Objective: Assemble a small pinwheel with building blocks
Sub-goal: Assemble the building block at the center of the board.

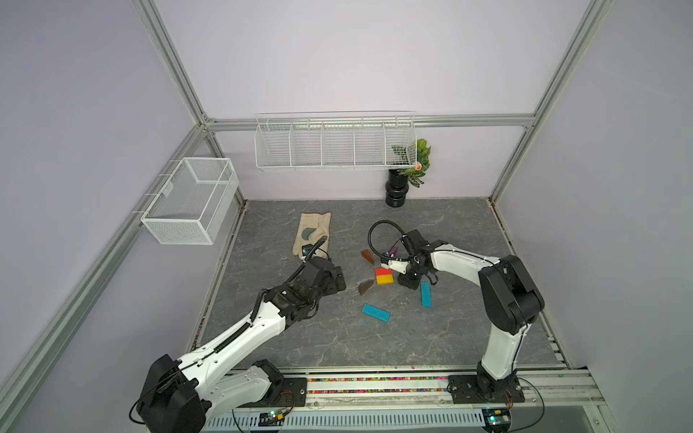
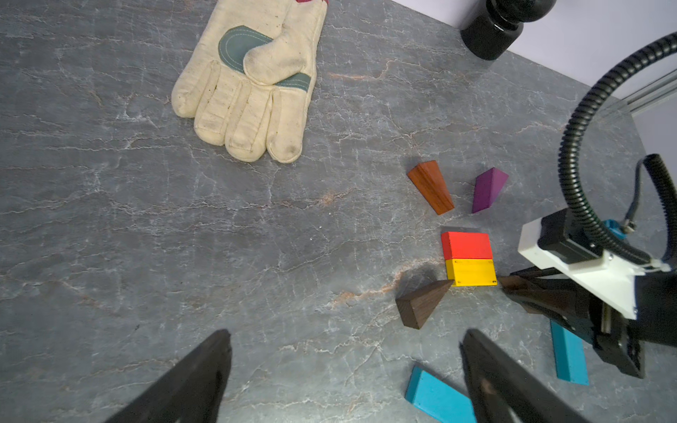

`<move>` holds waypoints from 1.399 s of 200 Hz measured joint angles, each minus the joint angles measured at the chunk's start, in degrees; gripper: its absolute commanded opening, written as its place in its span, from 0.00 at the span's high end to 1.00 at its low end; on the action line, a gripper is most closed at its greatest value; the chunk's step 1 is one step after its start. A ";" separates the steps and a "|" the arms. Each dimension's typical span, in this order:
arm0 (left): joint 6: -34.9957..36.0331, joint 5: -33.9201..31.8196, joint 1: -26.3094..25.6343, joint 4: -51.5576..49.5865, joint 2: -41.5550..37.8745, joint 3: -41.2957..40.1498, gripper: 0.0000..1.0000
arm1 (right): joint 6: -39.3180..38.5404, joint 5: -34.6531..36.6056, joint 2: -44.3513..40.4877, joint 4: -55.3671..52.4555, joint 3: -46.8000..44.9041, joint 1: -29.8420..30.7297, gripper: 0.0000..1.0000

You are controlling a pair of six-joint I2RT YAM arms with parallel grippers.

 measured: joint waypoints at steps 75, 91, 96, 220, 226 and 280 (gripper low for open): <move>-0.61 0.02 0.00 0.11 -0.24 -0.94 0.01 | -0.74 0.09 -1.68 -0.11 -1.20 0.02 0.79; -0.63 0.07 0.00 0.15 -0.28 -1.11 0.01 | -0.87 -0.13 -1.88 -0.11 -1.22 0.02 0.79; -0.66 0.09 0.00 0.15 -0.28 -1.16 0.01 | -0.96 -0.24 -1.92 -0.13 -1.25 0.02 0.79; -0.83 0.15 0.00 0.46 -0.55 -1.44 0.01 | -1.05 2.40 -3.91 -0.31 -1.92 -0.04 0.48; -0.83 0.15 0.00 0.48 -0.55 -1.44 0.01 | -1.03 2.60 -4.04 -0.35 -1.99 -0.07 0.48; -0.83 0.42 0.00 1.07 -0.42 -1.44 0.01 | -1.03 3.52 -4.90 -0.44 -2.95 -0.98 0.48</move>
